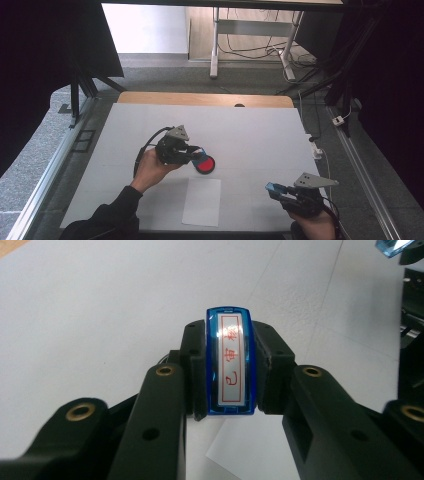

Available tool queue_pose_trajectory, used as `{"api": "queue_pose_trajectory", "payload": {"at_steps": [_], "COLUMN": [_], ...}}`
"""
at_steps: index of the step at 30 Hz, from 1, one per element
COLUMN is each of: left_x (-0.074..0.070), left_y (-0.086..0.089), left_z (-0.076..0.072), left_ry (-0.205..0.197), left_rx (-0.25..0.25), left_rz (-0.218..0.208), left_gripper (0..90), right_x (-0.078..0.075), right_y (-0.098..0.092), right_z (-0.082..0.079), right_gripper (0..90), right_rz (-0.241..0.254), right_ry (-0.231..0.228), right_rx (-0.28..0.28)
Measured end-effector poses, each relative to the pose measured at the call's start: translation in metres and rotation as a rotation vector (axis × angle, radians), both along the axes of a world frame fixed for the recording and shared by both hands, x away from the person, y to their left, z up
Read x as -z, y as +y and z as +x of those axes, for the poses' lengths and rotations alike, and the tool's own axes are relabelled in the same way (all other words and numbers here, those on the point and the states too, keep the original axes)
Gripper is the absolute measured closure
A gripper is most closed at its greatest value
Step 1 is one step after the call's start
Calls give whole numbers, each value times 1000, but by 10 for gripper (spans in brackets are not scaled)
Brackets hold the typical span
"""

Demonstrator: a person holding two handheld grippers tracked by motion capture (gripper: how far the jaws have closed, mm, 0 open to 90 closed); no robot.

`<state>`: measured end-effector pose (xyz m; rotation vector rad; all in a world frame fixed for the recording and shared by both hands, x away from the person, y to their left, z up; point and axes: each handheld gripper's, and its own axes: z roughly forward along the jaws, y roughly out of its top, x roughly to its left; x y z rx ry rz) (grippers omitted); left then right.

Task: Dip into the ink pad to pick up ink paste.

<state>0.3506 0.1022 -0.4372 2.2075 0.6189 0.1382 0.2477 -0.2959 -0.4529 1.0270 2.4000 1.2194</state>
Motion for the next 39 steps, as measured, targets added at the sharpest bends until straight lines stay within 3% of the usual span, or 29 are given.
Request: {"api": "queue_pose_trajectory", "payload": {"at_steps": [22, 39], "left_x": [29, 45], "left_y": [-27, -31], "left_z": [28, 35], "left_ry": [22, 48], "left_rx": [-3, -14], "left_rz": [116, 145], "left_gripper": [704, 704], "right_x": [0, 0], "right_y": [0, 0], "right_z": [0, 1], "right_gripper": [689, 688], "right_rz": [2, 9], "right_ry": [2, 10], "right_rx": [-1, -8]}}
